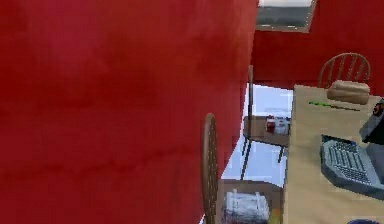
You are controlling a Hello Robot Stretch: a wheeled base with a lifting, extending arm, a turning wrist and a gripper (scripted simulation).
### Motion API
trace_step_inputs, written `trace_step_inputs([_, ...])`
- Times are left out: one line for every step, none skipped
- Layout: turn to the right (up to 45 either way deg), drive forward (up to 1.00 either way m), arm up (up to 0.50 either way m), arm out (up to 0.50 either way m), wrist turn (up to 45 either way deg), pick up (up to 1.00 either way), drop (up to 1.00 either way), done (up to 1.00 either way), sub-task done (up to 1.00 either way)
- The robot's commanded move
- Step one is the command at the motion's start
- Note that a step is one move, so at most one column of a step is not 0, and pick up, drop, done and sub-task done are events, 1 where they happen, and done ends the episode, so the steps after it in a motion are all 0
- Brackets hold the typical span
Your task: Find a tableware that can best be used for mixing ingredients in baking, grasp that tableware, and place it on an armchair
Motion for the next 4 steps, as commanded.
trace_step_inputs([-27.0,0.00,0.00,0.00,0.0,0.00,0.00,0.00,0.00])
trace_step_inputs([0.0,0.00,0.50,0.00,0.0,0.00,0.00,0.00,0.00])
trace_step_inputs([0.0,0.00,0.38,0.00,0.0,0.00,0.00,0.00,0.00])
trace_step_inputs([0.0,0.00,0.00,0.18,0.0,0.00,0.00,0.00,0.00])
